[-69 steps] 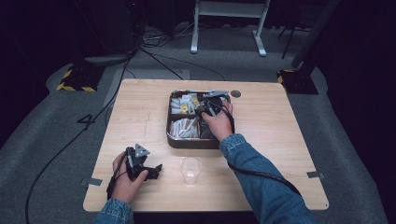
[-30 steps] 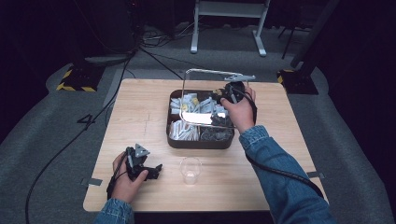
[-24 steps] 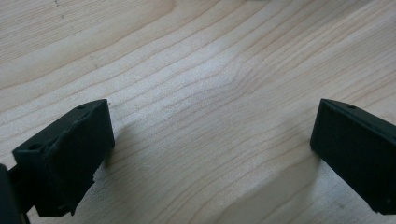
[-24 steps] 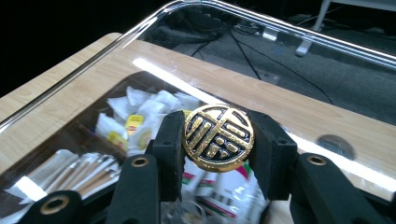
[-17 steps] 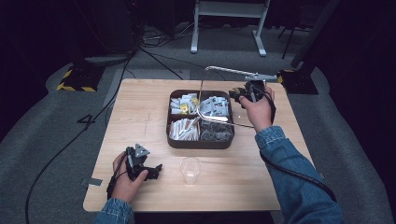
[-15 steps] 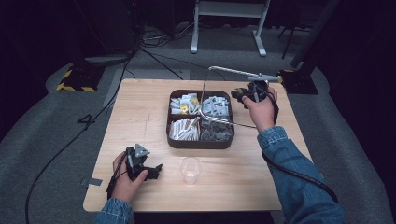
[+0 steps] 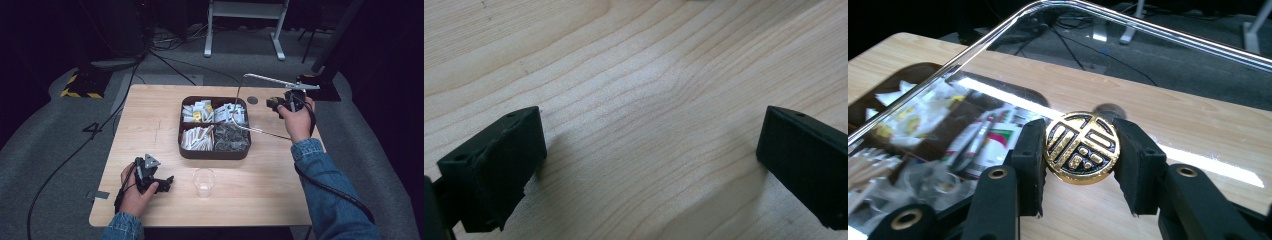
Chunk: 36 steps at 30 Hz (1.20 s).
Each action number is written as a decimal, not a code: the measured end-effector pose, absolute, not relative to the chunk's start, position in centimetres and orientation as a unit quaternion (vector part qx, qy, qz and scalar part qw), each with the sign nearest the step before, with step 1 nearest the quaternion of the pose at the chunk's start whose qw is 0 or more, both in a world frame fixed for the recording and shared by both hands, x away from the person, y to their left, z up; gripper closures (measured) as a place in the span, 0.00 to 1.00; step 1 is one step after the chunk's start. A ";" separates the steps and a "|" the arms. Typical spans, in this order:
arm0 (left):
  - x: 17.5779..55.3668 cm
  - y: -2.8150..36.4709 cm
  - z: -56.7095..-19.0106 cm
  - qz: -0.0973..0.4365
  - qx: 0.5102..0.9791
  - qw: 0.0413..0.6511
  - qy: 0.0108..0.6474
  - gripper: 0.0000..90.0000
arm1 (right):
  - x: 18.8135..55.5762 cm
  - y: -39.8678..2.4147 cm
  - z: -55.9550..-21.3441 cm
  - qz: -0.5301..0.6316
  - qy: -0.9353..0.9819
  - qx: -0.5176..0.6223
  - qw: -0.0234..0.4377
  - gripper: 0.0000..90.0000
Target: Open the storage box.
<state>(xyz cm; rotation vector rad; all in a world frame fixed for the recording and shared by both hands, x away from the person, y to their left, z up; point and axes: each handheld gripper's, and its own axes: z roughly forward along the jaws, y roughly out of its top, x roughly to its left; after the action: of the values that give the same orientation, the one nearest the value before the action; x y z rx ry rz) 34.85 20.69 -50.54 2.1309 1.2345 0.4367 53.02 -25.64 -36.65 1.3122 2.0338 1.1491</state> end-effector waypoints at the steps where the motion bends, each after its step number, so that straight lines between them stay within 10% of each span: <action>1: 34.9 20.7 -50.5 0.166 0.809 0.315 0.468 0.00 | 53.0 -26.0 -36.7 0.416 0.738 0.478 0.232 0.65; 36: 34.8 20.7 -50.5 0.165 0.809 0.315 0.468 0.00 | 54.0 -32.5 -42.4 0.358 0.742 0.516 0.233 0.65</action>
<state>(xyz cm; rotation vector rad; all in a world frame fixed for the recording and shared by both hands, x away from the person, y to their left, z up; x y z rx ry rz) 34.85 20.69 -50.54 2.1311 1.2346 0.4361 54.03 -32.50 -42.40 1.4182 2.0383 0.9838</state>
